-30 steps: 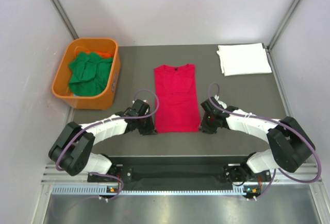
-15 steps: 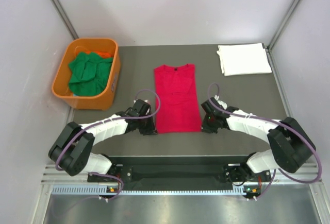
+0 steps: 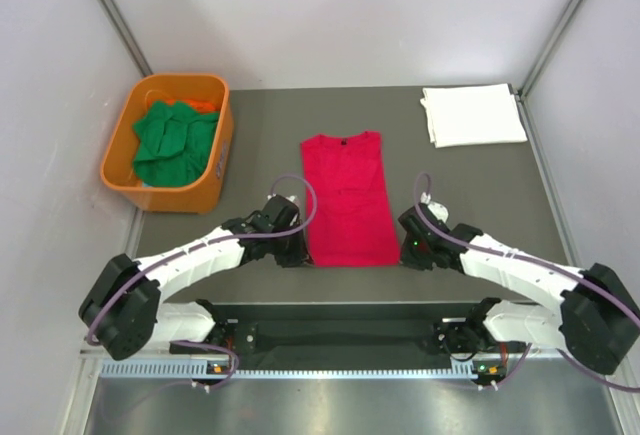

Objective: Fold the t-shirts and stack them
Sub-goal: Fold the tshirt

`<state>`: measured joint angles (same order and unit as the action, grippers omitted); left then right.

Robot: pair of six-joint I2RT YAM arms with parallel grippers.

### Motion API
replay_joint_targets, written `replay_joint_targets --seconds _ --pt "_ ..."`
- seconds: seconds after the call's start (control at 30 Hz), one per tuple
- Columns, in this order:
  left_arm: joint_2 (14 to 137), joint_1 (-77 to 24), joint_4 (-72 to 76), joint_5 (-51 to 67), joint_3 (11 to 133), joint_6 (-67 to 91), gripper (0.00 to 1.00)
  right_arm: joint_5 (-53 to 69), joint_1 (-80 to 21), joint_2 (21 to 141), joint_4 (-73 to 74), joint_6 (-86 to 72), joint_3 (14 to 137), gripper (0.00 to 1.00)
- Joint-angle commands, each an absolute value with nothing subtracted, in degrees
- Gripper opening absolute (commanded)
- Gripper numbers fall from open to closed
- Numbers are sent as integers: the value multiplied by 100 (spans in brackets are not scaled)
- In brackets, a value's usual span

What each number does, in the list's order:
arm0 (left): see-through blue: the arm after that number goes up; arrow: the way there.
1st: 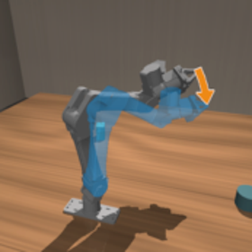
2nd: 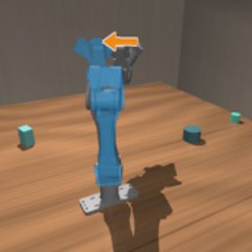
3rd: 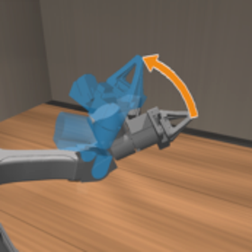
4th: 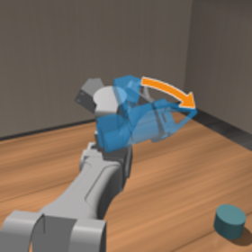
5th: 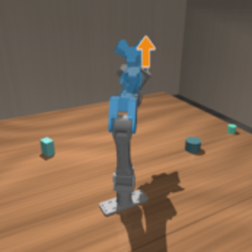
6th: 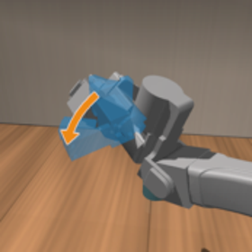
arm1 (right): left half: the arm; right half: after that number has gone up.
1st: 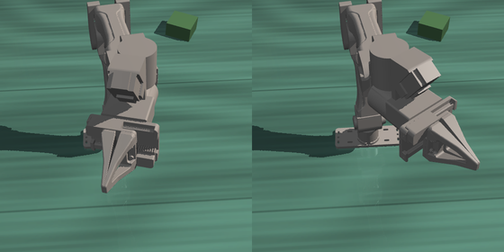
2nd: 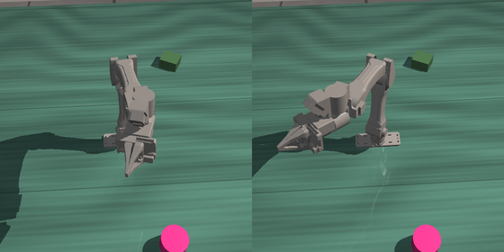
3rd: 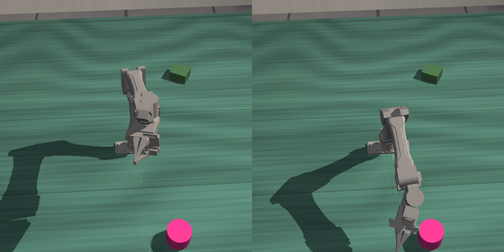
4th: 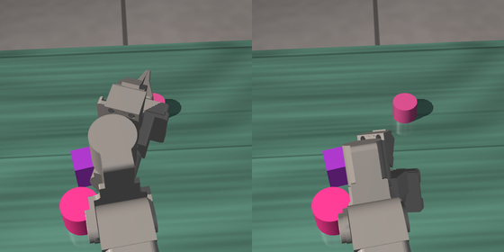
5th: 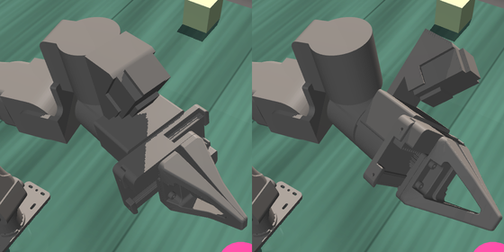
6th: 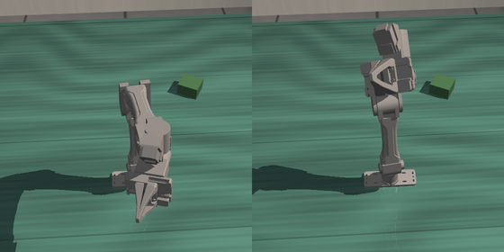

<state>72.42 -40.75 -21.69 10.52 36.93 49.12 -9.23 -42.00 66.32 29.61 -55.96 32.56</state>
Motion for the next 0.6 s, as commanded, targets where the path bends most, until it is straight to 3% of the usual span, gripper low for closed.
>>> replay_joint_targets --seconds 0.0,0.57 --pt "7023 -4157 -2513 888 3981 5089 0 -1178 -4315 6206 3330 -5528 3384 0" --pt "8050 -3613 -3120 325 5941 4571 0 -1248 -3543 6757 3445 -3842 5264 0"
